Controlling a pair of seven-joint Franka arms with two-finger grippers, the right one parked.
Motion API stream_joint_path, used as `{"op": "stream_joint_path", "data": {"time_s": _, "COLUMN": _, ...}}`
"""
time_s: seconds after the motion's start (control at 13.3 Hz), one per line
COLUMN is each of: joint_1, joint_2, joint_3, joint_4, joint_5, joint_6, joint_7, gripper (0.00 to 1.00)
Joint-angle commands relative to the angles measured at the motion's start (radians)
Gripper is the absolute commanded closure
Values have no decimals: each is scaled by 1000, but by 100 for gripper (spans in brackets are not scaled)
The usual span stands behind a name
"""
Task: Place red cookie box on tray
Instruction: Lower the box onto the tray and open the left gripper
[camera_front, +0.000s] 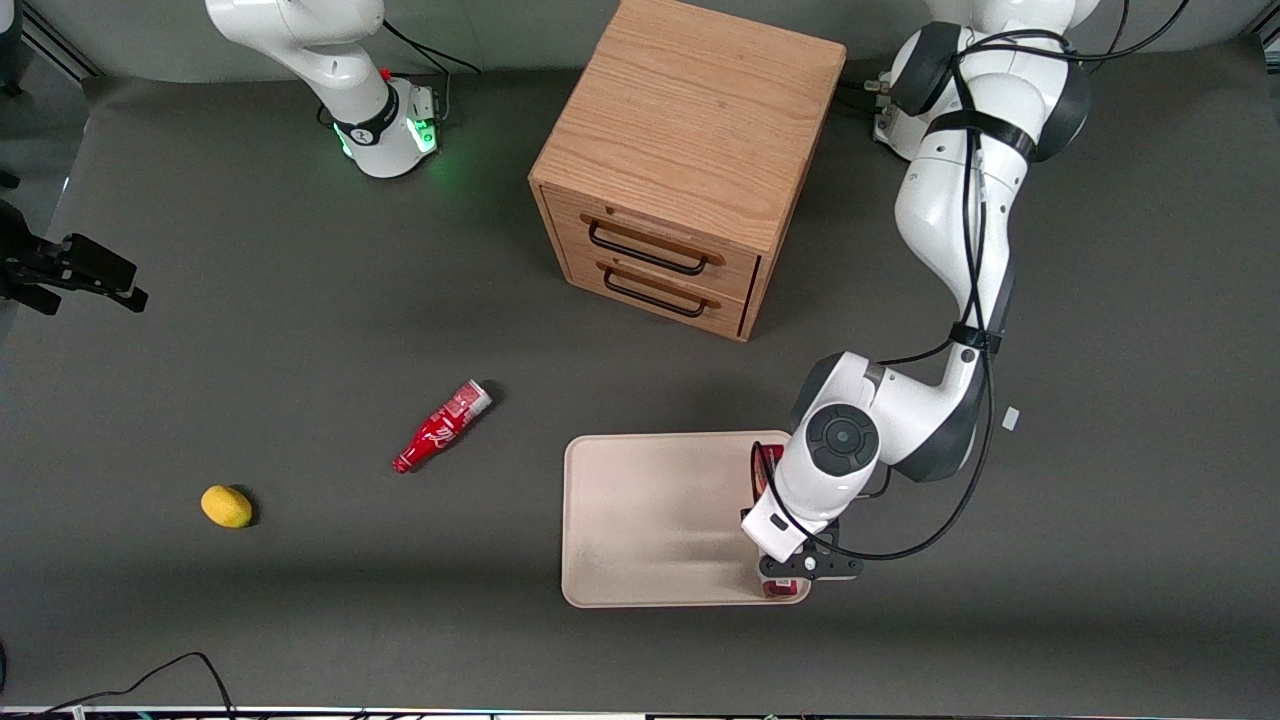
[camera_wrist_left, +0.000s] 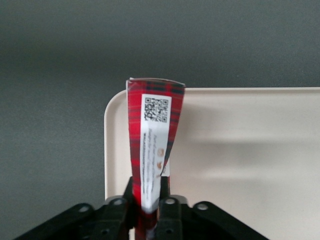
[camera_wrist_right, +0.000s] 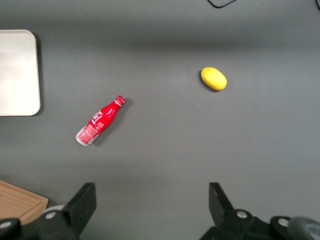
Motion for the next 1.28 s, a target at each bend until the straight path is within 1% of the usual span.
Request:
{"op": "stream_joint_path", "data": {"time_s": 0.0, "joint_1": -13, "joint_2": 16, "joint_3": 12, "joint_4": 34, "joint_5": 17, "joint_6": 3, "joint_7": -28, "gripper": 0}}
{"op": "stream_joint_path", "data": {"time_s": 0.83, "joint_1": -13, "joint_2": 13, "joint_3": 12, "joint_4": 37, "joint_5": 17, "joint_6": -3, "joint_7": -28, "gripper": 0}}
{"op": "stream_joint_path", "data": {"time_s": 0.9, "joint_1": -12, "joint_2": 4, "joint_3": 12, "joint_4": 38, "joint_5": 17, "joint_6": -29, "joint_7": -28, "gripper": 0}}
{"op": "stream_joint_path", "data": {"time_s": 0.98, "joint_1": -10, "joint_2": -19, "joint_3": 9, "joint_4": 40, "joint_5": 16, "joint_6": -93, "joint_7": -26, "gripper": 0}}
{"op": "stream_joint_path", "data": {"time_s": 1.05, "joint_1": -9, "joint_2": -41, "joint_3": 0, "joint_4": 48, "joint_5": 16, "joint_6": -197, "joint_7": -25, "gripper": 0}}
{"op": "stream_joint_path", "data": {"time_s": 1.2, "joint_1": -4, "joint_2": -134, "joint_3": -8, "joint_4": 65, "joint_5": 13, "joint_6": -375, "joint_7": -12, "gripper": 0}}
